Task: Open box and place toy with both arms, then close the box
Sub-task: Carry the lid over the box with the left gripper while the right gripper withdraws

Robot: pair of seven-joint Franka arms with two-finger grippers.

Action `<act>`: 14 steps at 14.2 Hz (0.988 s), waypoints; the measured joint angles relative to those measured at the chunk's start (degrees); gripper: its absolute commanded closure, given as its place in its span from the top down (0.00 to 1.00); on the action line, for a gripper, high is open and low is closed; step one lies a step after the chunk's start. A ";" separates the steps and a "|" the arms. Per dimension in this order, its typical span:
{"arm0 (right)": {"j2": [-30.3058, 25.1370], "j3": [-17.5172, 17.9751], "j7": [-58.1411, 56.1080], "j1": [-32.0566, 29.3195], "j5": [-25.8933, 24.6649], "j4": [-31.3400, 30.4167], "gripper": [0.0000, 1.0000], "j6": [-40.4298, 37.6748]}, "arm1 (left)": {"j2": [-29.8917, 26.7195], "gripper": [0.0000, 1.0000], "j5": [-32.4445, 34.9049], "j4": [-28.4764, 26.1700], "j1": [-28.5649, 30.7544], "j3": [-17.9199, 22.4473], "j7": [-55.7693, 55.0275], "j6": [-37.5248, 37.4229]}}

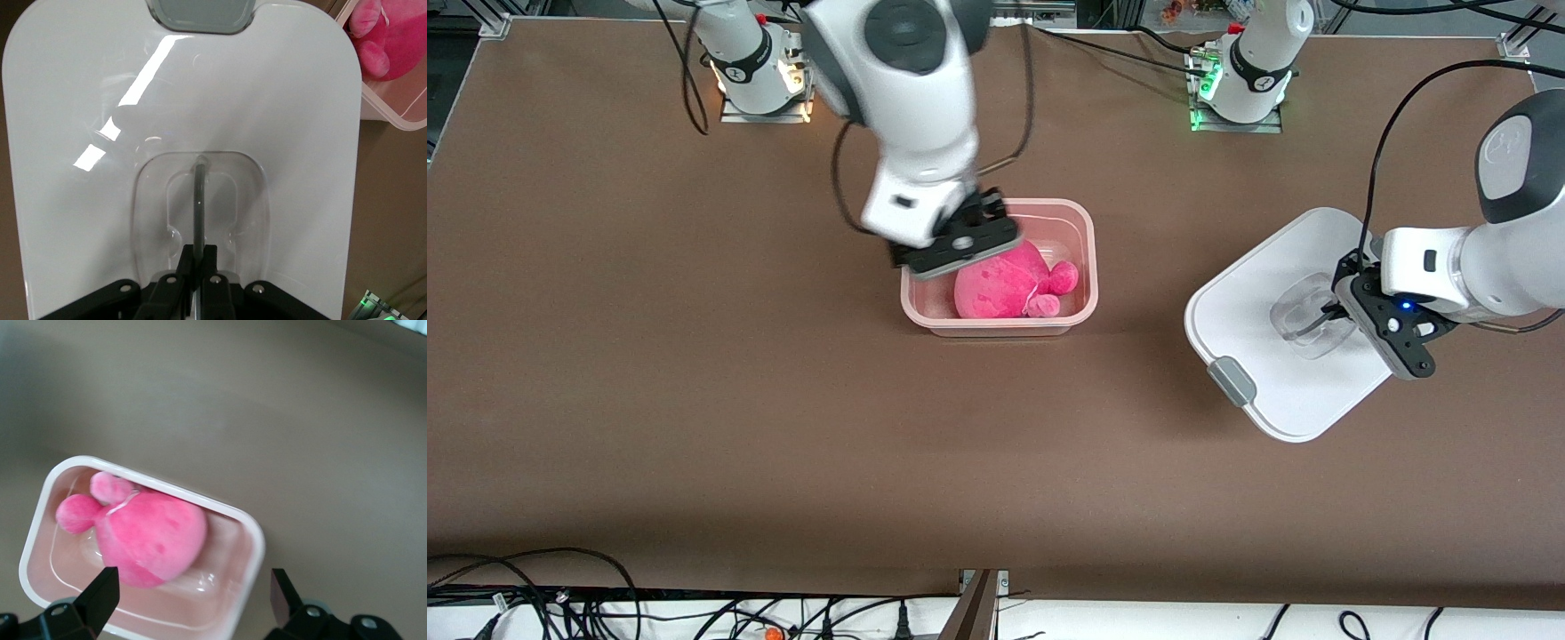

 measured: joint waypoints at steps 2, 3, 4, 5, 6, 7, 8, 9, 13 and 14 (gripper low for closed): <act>-3.75 -1.05 -0.12 -3.52 2.32 -1.68 1.00 -2.06 | 0.85 0.00 -0.37 0.00 -2.60 -0.38 0.30 0.41; -6.12 -2.31 -0.50 -4.36 3.64 -3.85 1.00 -2.56 | 1.33 0.00 -0.48 -0.01 -4.64 -0.52 0.30 1.22; -8.86 -4.38 -1.61 -4.65 4.77 -6.82 1.00 -2.92 | 1.79 0.00 -0.54 -0.01 -7.06 -0.62 0.26 2.32; -11.83 -6.67 -3.41 -4.80 5.41 -10.26 1.00 -3.14 | 2.19 0.00 -0.56 -0.01 -9.70 -0.70 0.16 3.33; -14.87 -9.07 -5.68 -4.91 5.73 -13.81 1.00 -3.32 | 2.59 0.00 -0.56 -0.01 -12.36 -0.76 0.06 4.01; -17.93 -11.62 -7.92 -4.99 5.85 -17.33 1.00 -3.41 | 3.05 0.00 -0.57 -0.03 -14.97 -0.81 0.00 4.33; -20.90 -14.12 -9.76 -5.06 5.90 -20.63 1.00 -3.55 | 3.58 0.00 -0.56 -0.05 -17.58 -0.85 -0.02 4.85; -23.51 -16.35 -11.20 -5.15 5.88 -23.26 1.00 -3.99 | 4.09 0.00 -0.56 -0.05 -20.18 -0.84 -0.11 5.90; -29.79 -22.63 -16.35 -5.19 4.82 -27.79 1.00 -7.50 | 6.99 0.00 -0.56 -0.29 -28.29 -0.84 -0.75 9.72; -30.46 -23.61 -17.70 -5.18 4.12 -28.15 1.00 -7.89 | 7.97 0.00 -0.56 -0.34 -30.19 -0.82 -0.75 10.58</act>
